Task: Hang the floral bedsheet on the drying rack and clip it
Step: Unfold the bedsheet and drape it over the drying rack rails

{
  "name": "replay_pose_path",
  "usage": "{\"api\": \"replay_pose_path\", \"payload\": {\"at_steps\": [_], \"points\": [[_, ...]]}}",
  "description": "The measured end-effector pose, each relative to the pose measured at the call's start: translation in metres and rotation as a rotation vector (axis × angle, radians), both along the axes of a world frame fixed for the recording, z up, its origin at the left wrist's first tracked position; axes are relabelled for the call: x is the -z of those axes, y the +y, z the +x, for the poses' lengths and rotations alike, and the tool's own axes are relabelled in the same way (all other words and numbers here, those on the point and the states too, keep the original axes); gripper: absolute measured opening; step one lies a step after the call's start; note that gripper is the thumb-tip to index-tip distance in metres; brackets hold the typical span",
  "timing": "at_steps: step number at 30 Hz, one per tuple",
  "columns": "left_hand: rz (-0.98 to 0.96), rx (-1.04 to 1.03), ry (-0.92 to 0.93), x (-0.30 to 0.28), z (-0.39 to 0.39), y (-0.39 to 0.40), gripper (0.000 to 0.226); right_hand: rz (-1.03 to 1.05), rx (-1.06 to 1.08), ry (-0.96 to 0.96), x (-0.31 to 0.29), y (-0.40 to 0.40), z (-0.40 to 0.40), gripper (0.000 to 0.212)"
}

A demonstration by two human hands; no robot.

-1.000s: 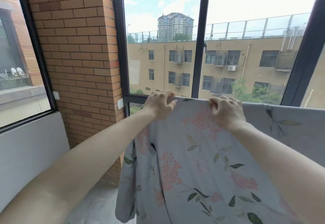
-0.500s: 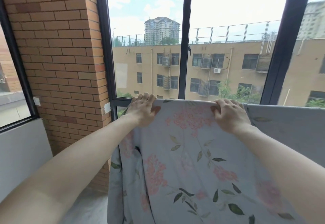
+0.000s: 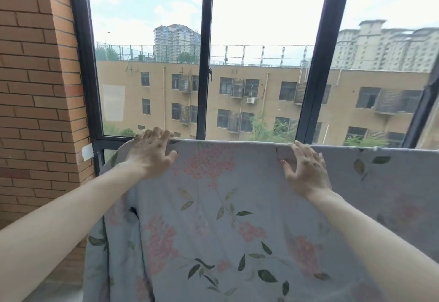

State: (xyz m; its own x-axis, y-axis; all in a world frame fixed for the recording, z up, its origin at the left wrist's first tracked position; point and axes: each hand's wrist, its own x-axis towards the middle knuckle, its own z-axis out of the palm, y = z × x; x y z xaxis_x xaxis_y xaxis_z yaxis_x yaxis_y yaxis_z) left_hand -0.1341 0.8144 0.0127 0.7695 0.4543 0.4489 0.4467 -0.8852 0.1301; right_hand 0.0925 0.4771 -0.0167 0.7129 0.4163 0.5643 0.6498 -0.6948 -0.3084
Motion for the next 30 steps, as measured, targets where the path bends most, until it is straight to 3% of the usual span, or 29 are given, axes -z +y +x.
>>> {"api": "replay_pose_path", "payload": {"at_steps": [7, 14, 22, 30], "points": [[0.001, 0.186, 0.005, -0.013, 0.075, -0.102, 0.058, 0.028, -0.038, 0.100, 0.004, -0.075, 0.006, 0.060], [0.051, 0.347, 0.020, -0.017, 0.158, -0.222, 0.065, 0.018, -0.006, 0.219, 0.026, -0.213, 0.019, 0.054], [0.012, 0.386, 0.041, -0.012, 0.265, -0.384, 0.073, 0.114, 0.146, 0.321, 0.039, -0.419, 0.061, 0.050], [0.031, 0.259, 0.086, -0.011, 0.348, -0.467, 0.063, 0.274, 0.202, 0.391, 0.044, -0.537, 0.101, 0.043]]}}
